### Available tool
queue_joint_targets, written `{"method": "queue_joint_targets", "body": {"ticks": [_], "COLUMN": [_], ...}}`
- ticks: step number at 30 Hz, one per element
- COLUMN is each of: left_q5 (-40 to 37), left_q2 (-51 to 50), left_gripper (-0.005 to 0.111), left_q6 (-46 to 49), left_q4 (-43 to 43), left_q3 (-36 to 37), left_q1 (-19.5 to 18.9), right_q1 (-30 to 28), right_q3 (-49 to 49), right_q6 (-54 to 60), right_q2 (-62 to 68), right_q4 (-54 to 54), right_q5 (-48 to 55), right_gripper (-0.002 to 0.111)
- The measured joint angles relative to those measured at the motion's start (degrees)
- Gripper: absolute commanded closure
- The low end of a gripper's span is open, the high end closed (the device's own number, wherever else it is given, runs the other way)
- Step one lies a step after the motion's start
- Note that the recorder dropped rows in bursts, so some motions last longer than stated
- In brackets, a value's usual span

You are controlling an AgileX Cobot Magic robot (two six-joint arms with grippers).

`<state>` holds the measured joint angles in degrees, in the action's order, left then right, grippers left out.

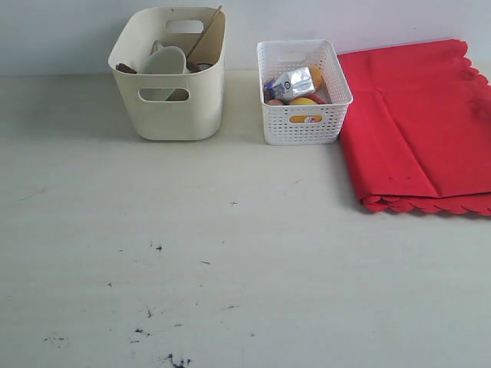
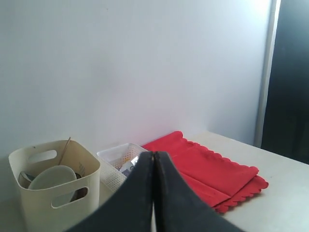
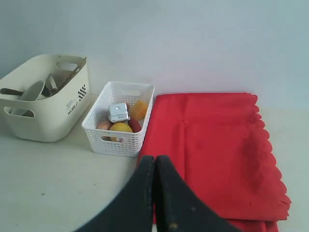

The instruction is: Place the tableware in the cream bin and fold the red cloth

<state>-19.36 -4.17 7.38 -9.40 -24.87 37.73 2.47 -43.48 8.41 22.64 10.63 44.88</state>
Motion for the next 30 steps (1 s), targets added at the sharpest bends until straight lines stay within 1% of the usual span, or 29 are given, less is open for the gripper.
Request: {"method": "queue_joint_targets", "body": {"ticks": [7,13,21,30], "left_q5": [0.36,0.36,0.36,0.47], "left_q2": [1.90,1.90,1.90,1.90], "left_gripper": [0.107,0.107,0.107,0.107], "left_q6": [0.00,0.11,0.21,0.21], "left_q4": [0.00,0.00,0.00,0.00], "left_q3": [0.00,0.00,0.00,0.39], "left_q1": [0.00,0.00,0.00,0.00], "right_q1": [0.13,0.13,0.13,0.13], "right_q3": [8.28,11.42,12.05,12.05], "right_q6": [0.00,0.00,0.00,0.00], "right_q2": [-9.95,-15.83,-20.16,-20.54], "right_q4": [0.22,0.33,2.49,2.69], "right_q5": [-3.94,-5.42,-1.18,-0.74], "right_gripper": [0.108,0.108,0.108,0.108]}}
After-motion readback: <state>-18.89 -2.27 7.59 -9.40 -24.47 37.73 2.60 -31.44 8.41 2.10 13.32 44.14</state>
